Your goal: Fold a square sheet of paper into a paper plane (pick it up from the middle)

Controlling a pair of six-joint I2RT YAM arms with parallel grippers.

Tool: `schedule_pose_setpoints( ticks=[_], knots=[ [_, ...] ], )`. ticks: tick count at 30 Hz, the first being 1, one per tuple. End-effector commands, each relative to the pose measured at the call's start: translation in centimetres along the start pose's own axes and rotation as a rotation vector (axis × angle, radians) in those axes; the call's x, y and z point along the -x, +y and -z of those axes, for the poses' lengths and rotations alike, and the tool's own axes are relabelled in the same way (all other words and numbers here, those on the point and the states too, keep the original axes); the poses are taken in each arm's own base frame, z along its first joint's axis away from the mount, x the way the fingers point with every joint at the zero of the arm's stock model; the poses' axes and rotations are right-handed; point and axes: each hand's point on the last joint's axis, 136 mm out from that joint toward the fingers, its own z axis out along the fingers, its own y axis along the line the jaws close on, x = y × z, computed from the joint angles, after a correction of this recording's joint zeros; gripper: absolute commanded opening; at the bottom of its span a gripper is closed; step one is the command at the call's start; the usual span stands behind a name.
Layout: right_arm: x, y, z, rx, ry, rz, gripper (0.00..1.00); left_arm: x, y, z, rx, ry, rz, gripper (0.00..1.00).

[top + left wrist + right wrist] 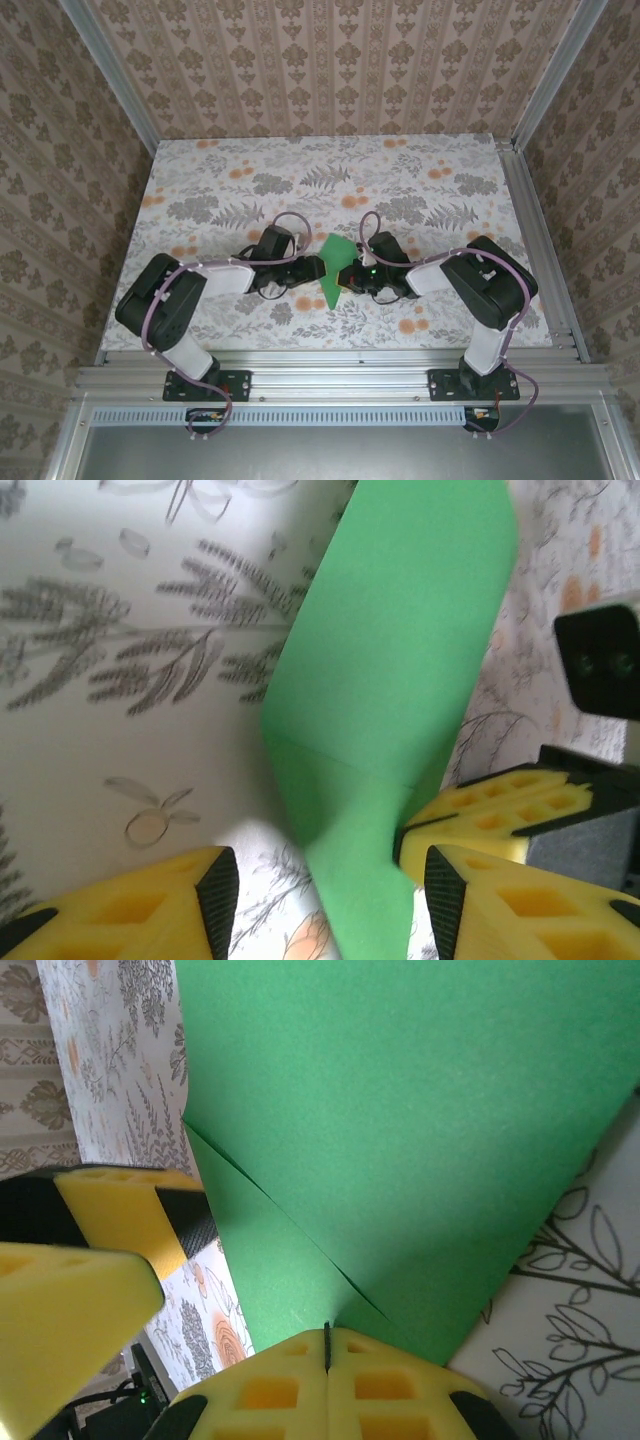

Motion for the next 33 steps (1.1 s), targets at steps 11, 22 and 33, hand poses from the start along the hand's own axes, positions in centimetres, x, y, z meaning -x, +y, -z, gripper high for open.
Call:
schedule_pose_setpoints(
  ticks=[11, 22, 33],
  knots=[
    [-1.1, -3.4, -0.2, -0.058, 0.031, -0.062, 0.0, 1.9, -1.7, -1.5, -0.043, -0.032, 0.016, 0.42],
    [-0.3, -2.1, 0.4, -0.036, 0.014, -0.045, 0.0, 1.2, -1.6, -1.2, 0.015, 0.012, -0.035, 0.13],
    [0.7, -0.2, 1.9, -0.053, -0.01, -0.006, 0.04, 0.2, -0.8, -0.5, 0.15, 0.058, -0.153, 0.06]
  ],
)
